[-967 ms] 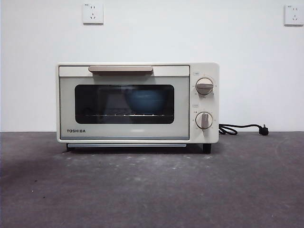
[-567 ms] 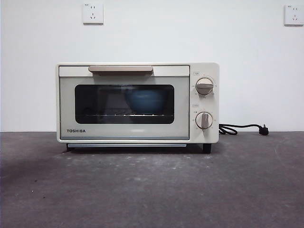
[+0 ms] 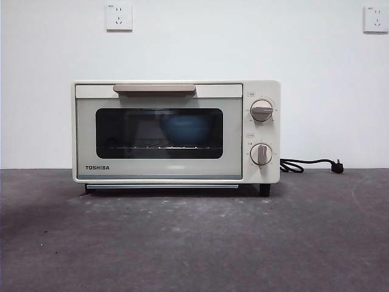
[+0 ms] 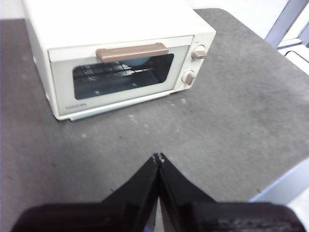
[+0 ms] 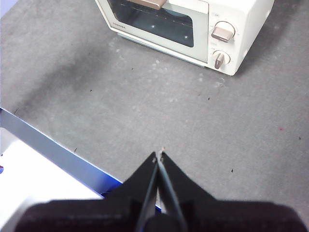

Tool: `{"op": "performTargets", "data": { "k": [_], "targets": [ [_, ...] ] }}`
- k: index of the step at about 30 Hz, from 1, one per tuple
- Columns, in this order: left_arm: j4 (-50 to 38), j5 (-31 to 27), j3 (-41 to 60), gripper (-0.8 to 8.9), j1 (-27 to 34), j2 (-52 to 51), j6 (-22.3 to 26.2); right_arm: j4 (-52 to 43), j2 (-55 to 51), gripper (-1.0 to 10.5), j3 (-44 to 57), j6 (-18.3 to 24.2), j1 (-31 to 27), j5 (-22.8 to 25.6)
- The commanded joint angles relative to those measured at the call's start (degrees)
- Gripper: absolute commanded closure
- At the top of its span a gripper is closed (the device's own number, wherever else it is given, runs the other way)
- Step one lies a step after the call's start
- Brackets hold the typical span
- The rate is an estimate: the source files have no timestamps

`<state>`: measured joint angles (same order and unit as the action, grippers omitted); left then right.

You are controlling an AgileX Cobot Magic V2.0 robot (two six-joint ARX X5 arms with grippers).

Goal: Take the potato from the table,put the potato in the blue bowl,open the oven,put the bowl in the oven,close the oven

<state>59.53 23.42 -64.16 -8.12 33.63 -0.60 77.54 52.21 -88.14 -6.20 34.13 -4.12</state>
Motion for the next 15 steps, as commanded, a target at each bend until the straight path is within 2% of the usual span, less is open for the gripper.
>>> {"op": "performTargets", "data": {
  "k": [1,5,8,15],
  "targets": [
    [-4.59,-1.64,0.33,8.18,-0.22,-0.02,5.4,0.81,-0.63,9.5,0.0,-0.35,0.11,-0.02],
    [-17.64,-4.42,2.08,8.18,0.42,-2.01,13.11,0.79,-1.27,9.5,-0.02,-0.35,0.11,-0.02],
    [-28.94,-4.66,7.06,8.18,2.05,-5.7,16.81,0.81,-1.51,9.5,0.0,-0.35,0.11,-0.02],
    [-51.23,-12.04,26.36,8.17,5.16,-16.28,17.33,0.81,-1.77,9.5,0.0,-0.37,0.13,-0.02]
  ]
}}
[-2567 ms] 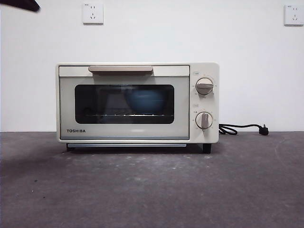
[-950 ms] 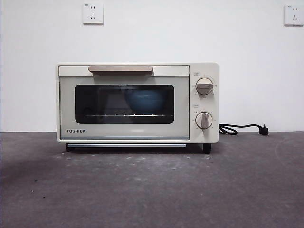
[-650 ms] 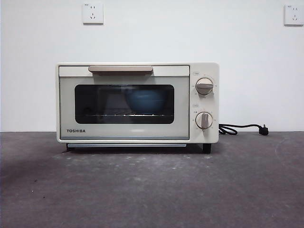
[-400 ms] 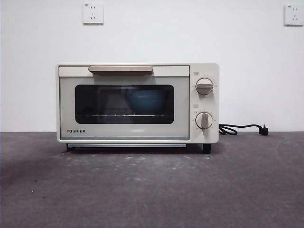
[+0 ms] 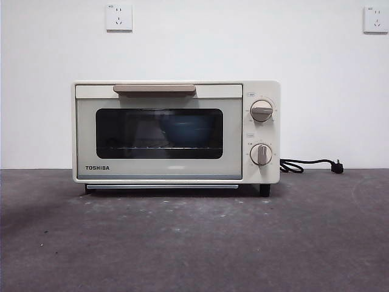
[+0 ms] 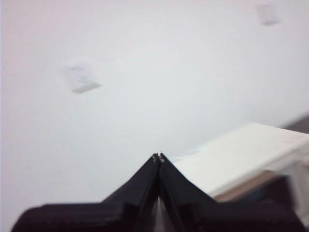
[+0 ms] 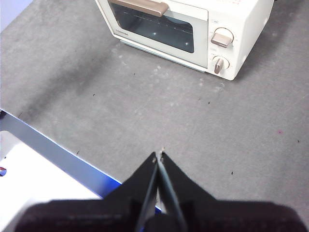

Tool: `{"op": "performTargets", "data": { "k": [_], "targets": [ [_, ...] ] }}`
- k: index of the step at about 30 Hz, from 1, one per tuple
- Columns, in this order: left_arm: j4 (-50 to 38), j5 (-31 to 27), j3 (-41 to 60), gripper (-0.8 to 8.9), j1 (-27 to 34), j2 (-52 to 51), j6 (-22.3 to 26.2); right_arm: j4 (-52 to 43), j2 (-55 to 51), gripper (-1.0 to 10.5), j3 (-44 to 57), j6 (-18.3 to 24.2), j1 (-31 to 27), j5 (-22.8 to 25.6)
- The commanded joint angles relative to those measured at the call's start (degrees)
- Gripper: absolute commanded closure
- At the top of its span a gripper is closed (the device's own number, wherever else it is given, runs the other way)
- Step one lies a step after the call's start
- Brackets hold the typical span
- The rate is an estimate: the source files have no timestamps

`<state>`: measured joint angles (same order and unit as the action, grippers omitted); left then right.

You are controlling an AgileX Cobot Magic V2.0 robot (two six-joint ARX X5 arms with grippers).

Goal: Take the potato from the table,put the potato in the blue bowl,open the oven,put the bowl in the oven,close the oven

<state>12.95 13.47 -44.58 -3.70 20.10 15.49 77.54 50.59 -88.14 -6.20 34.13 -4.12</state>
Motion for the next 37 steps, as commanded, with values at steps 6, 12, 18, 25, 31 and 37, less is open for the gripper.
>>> {"op": "performTargets", "data": {
  "k": [6,12,18,25,31,37],
  "targets": [
    [-8.96,-6.4,21.97,8.18,1.36,-11.78,1.16,0.81,-0.15,9.5,0.0,-0.37,0.11,-0.02],
    [-9.03,-7.8,32.17,8.18,1.99,-18.27,1.05,0.81,-0.15,9.5,0.0,-0.35,0.11,-0.02],
    [-8.85,-9.01,38.75,8.18,2.54,-19.98,0.39,0.81,-0.15,9.5,-0.02,-0.35,0.13,-0.02],
    [-8.57,-8.98,43.91,8.18,2.73,-19.98,-2.99,0.81,-0.15,9.5,-0.02,-0.37,0.11,-0.02],
    [-3.67,-8.59,44.28,8.18,2.73,-19.98,-4.07,0.81,-0.15,9.5,-0.02,-0.37,0.11,-0.02],
    [-2.82,-8.59,44.26,8.17,2.73,-19.98,-10.34,0.81,-0.15,9.5,0.0,-0.35,0.11,-0.02]
  ]
}}
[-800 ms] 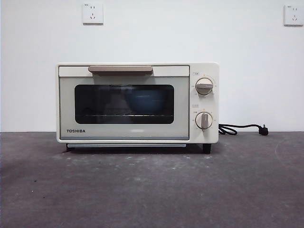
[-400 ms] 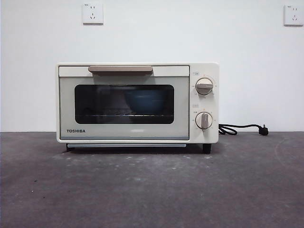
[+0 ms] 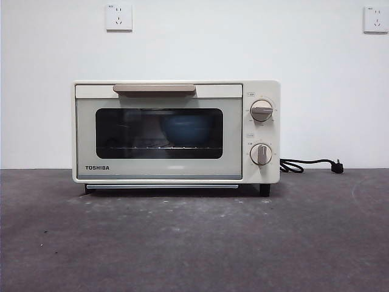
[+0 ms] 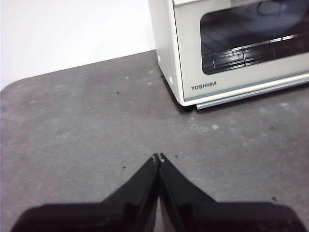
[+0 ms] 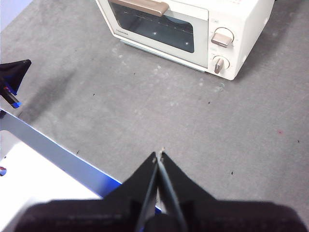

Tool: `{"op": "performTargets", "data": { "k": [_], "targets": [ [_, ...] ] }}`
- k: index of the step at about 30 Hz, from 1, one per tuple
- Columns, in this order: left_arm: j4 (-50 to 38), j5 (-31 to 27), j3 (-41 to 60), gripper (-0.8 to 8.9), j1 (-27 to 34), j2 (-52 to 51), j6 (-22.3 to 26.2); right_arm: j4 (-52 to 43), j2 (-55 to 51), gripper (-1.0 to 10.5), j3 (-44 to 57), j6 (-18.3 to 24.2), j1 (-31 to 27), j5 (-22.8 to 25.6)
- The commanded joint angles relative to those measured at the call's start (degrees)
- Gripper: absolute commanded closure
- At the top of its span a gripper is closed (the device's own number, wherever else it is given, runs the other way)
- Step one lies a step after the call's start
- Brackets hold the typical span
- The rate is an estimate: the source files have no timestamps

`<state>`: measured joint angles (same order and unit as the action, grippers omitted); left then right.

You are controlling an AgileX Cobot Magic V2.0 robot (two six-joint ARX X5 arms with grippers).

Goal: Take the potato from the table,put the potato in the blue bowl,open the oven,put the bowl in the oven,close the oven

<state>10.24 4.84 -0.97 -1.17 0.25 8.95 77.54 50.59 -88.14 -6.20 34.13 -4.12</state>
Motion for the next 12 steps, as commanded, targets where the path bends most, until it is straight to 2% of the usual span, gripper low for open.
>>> {"op": "performTargets", "data": {
  "k": [1,12],
  "targets": [
    [-0.11,0.0,0.66,8.18,0.2,-0.13,-4.24,0.79,-0.15,9.5,-0.02,-0.35,0.11,-0.04],
    [-0.11,-0.37,0.66,8.17,0.17,-0.04,-4.31,0.81,-0.15,9.5,0.0,-0.35,0.11,-0.02]
  ]
}}
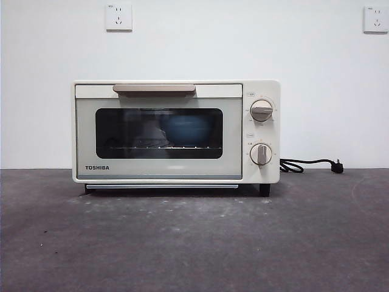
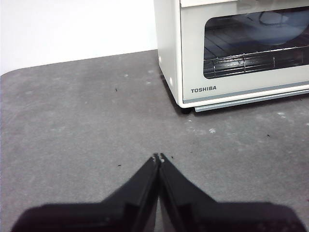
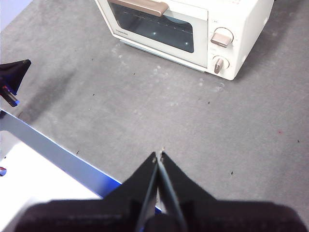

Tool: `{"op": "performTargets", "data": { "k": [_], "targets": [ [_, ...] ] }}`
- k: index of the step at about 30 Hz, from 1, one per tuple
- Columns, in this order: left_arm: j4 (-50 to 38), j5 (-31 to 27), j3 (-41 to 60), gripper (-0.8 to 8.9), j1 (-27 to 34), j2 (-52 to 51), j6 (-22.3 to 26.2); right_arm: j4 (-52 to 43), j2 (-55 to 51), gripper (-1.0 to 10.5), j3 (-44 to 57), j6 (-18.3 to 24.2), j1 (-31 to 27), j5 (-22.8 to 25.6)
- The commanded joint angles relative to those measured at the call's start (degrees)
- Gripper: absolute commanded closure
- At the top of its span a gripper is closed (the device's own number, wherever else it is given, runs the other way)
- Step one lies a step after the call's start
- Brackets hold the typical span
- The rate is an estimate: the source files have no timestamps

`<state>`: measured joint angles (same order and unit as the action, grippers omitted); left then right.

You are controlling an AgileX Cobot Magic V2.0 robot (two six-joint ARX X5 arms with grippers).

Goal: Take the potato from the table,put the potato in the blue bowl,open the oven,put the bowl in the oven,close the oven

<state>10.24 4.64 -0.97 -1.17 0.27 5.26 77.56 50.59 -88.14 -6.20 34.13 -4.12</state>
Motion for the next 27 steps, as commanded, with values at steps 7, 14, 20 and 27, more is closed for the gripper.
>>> {"op": "performTargets", "data": {
  "k": [7,14,20,27],
  "targets": [
    [-0.09,-0.17,0.66,8.18,0.17,-0.07,-0.61,0.76,-0.15,9.5,-0.02,-0.35,0.11,-0.02],
    [-0.11,-0.17,0.66,8.17,0.17,-0.07,-0.61,0.72,-0.15,9.5,-0.02,0.79,0.09,0.04],
    [-0.09,-0.15,0.66,8.18,0.17,-0.07,-0.61,-5.29,-2.43,9.5,0.26,6.08,-7.1,2.67],
    [-0.11,-0.17,0.66,8.18,0.17,-0.07,-0.61,-20.17,-10.71,9.5,9.18,7.37,-25.29,-4.85]
  ]
}}
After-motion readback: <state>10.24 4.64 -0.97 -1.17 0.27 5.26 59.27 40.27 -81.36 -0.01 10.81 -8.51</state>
